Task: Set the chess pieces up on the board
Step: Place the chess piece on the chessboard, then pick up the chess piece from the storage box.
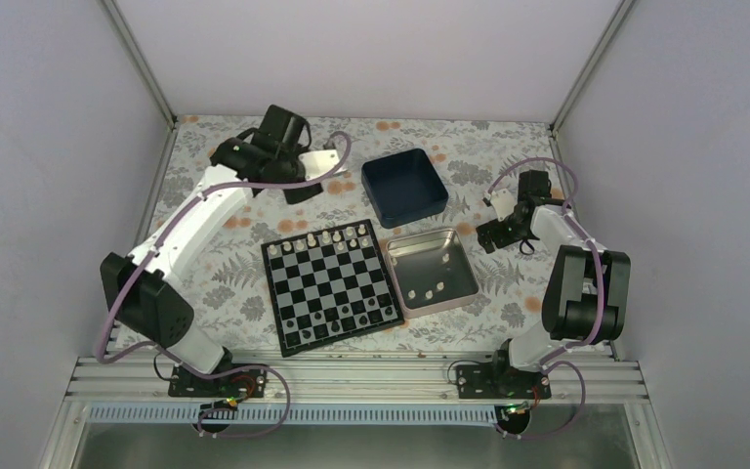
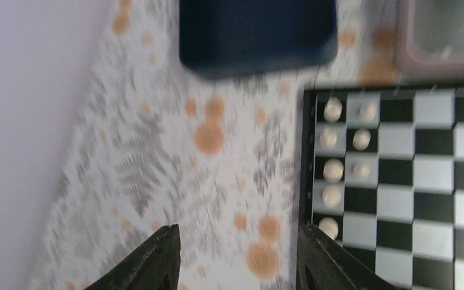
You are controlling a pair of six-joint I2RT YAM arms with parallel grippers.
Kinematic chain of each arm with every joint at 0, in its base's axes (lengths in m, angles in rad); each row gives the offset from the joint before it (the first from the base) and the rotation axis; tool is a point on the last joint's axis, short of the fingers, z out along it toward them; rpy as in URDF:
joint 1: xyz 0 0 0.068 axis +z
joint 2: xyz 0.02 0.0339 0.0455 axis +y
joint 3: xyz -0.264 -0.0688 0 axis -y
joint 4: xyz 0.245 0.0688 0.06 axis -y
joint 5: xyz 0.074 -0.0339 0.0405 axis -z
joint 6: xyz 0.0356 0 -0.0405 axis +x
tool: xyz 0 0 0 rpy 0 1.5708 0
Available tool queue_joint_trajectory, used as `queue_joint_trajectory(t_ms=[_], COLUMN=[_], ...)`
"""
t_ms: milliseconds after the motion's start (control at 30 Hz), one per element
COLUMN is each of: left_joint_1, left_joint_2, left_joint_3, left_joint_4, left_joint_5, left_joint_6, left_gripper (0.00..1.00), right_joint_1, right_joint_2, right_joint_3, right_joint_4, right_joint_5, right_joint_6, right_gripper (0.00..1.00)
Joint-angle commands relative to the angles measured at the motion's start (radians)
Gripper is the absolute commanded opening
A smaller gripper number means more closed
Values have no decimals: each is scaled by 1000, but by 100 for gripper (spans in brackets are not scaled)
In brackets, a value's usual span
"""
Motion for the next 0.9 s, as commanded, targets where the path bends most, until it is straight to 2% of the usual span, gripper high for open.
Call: queue_joint_trajectory(t_ms=[0,200,333,500,667,867], left_joint_1=[-122,-373,-467,-524,-544,-548], left_joint_2=[23,228,400,606,775,848], left_joint_3=[159,378,490,633,788,825], left_joint_4=[-84,-87,-38,-55,-150,-189], left_joint_5=[102,162,201,295,369,391], left_joint_6=[-53,-94,-131,-123,-90,-47], left_gripper=[49,49,44,41,40,37], right_joint_1=[8,8,7,5,5,5], right_joint_2=[5,2,5,-7,30,51], right_joint_3=[6,7,4,-5,-12,-13], right_joint_4=[7,13,27,62,68,70], right_joint_5=[-12,-5,2,-2,-13,-15], right_joint_6=[0,7,12,11,0,-3], right_gripper=[100,100,100,100,100,100])
